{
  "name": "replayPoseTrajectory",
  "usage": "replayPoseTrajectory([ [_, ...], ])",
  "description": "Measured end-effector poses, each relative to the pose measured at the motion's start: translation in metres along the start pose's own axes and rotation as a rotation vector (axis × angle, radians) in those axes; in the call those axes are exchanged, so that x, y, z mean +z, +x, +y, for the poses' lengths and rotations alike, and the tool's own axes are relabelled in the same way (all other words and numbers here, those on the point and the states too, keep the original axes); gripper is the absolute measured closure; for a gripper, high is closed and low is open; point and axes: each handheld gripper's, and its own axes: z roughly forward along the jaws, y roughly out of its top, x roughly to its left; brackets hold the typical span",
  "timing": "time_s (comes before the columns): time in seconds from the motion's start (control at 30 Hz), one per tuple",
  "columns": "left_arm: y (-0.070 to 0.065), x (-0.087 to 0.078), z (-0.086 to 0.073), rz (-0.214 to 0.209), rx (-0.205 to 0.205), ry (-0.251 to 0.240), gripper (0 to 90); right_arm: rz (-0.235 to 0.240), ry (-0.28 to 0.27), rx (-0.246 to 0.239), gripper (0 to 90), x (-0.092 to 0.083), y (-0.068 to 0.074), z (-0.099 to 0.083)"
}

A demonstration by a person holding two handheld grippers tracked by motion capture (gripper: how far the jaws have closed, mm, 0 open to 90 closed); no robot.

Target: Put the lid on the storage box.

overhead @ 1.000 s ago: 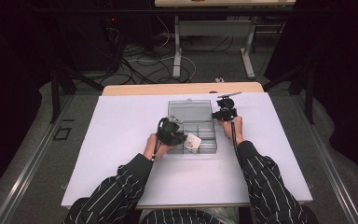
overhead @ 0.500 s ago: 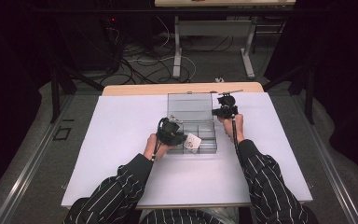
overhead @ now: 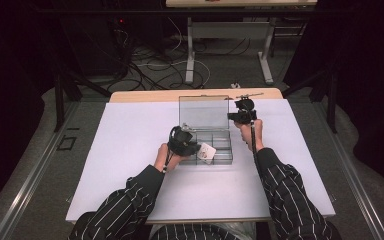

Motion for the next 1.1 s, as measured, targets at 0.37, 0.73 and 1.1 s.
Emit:
replayPoseTrajectory([
  [0.37, -0.001, 0.001, 0.000, 0.008, -0.002, -0.005, 76.3, 0.004, -0.023, -0.023, 90.0, -0.008, 0.003, 0.005],
  [0.73, -0.001, 0.000, 0.001, 0.007, 0.002, 0.002, 75.5, 0.013, -0.060, -0.043, 90.0, -0.015, 0.004, 0.008],
  [1.1, -0.001, 0.000, 0.002, 0.006, 0.009, 0.004, 74.9, 0.034, -0.089, -0.060, 90.0, -0.022, 0.006, 0.010],
])
